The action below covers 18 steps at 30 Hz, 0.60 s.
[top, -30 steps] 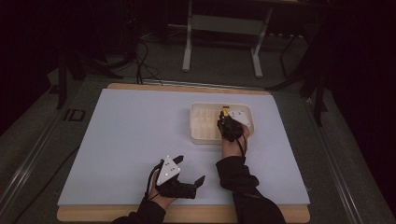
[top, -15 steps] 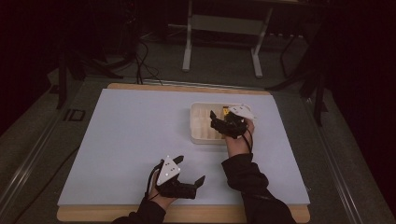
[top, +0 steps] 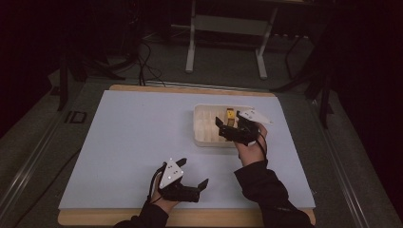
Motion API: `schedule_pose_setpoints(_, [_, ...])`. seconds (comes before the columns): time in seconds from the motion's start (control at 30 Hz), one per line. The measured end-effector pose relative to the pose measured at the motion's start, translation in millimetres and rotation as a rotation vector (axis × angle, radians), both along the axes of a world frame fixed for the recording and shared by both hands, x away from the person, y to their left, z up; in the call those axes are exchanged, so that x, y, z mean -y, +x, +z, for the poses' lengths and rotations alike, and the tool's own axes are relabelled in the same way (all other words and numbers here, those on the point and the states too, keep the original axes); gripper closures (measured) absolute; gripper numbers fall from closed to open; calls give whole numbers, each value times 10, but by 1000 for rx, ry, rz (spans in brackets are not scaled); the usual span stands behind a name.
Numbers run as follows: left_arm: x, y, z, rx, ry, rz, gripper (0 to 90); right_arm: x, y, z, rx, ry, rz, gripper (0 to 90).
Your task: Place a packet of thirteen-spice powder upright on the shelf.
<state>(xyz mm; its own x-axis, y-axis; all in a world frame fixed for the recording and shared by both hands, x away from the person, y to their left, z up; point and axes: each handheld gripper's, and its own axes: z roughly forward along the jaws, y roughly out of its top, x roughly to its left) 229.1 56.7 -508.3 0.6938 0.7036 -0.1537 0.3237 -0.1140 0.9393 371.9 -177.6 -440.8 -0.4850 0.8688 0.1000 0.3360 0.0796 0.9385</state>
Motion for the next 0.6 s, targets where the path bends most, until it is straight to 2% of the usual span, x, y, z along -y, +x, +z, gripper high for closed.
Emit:
schedule_pose_setpoints(0.37, [-5, 1, 4, -2, -8, 0, 3, 110, -298, 46, 48, -54, 91, 132])
schedule_pose_setpoints(0.43, [-2, 0, 3, -3, -5, -2, 3, 160, -408, 37, 65, -73, 117, 133])
schedule_pose_setpoints(0.6, [0, -5, 4, -2, -5, -5, 3, 262, -534, -2, 64, -80, 135, 137])
